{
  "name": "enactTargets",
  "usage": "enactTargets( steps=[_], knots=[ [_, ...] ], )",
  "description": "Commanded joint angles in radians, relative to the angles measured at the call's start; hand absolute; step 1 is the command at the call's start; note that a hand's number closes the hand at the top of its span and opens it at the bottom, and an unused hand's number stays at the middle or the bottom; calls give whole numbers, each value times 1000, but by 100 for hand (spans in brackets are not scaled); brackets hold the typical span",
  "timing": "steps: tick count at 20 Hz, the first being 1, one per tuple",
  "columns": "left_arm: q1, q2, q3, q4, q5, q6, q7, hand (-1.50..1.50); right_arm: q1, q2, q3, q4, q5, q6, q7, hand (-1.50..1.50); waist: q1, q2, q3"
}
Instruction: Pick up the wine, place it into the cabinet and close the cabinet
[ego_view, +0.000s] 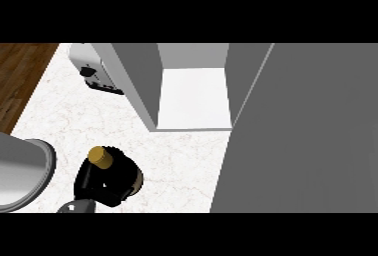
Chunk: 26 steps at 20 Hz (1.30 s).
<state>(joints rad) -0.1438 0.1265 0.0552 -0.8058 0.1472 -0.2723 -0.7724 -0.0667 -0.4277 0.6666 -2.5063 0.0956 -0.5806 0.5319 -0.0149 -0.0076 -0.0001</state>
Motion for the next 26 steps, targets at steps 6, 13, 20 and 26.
enactTargets(
  steps=[6, 13, 20, 26],
  knots=[
    [107, -26, -74, -297, 41, -59, 165, 150, 50, -45, -72, -184, 17, 6, 56, -150, 16, 2, 1],
    [171, -108, -168, -490, 17, 5, 276, 150, 77, -46, -21, -210, 38, -9, 29, -150, 8, -1, 1],
    [175, -125, -272, -616, 20, 150, 364, 150, 160, -82, -30, -209, 16, 9, -45, -150, 3, 3, 1],
    [143, -126, -346, -657, 4, 325, 398, 150, 195, -102, 13, -221, 45, -7, -70, -150, -2, 3, 0]
  ],
)
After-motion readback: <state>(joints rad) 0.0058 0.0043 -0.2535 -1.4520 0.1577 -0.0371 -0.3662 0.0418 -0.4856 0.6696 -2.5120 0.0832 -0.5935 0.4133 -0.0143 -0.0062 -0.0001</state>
